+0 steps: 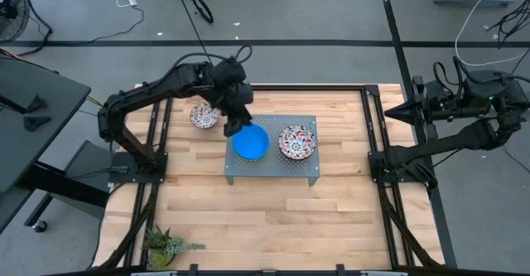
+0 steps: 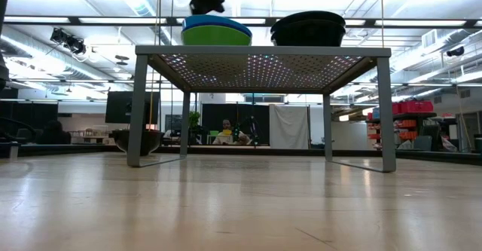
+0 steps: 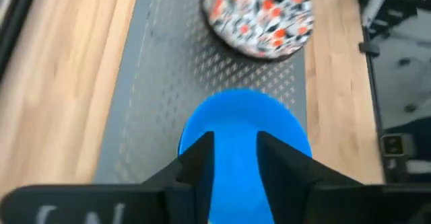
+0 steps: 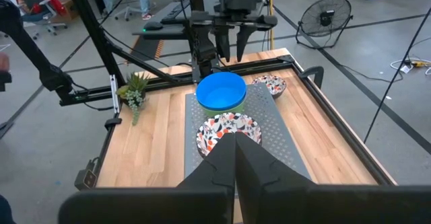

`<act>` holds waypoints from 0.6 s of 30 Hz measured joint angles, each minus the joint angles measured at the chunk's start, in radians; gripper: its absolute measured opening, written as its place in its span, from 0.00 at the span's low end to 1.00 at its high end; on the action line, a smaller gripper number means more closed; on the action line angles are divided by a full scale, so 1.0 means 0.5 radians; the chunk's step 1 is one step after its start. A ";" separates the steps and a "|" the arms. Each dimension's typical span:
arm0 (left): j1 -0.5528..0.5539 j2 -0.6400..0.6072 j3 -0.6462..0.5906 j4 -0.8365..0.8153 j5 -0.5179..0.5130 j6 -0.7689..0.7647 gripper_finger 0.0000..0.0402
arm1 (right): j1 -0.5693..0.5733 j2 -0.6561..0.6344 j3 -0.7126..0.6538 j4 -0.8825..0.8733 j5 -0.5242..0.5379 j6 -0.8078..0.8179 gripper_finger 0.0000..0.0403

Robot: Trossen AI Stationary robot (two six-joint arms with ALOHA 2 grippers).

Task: Pick & Place Mini bowls
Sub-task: Stack the light blue bowl on top of the blue bowl on the shelf

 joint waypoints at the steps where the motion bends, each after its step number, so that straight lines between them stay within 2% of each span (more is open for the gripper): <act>1: -0.003 0.000 0.000 0.027 0.002 0.061 0.26 | 0.000 0.000 0.000 0.000 0.000 0.000 0.02; 5: -0.009 0.001 0.000 0.098 -0.002 0.225 0.17 | 0.000 0.000 0.000 0.000 0.001 0.000 0.02; 11: -0.018 0.004 -0.133 0.263 -0.001 0.256 0.03 | 0.000 0.001 0.000 0.000 0.000 0.000 0.02; 18: -0.018 0.003 -0.284 0.336 0.002 0.279 0.02 | -0.001 0.000 0.000 0.000 0.000 0.000 0.02</act>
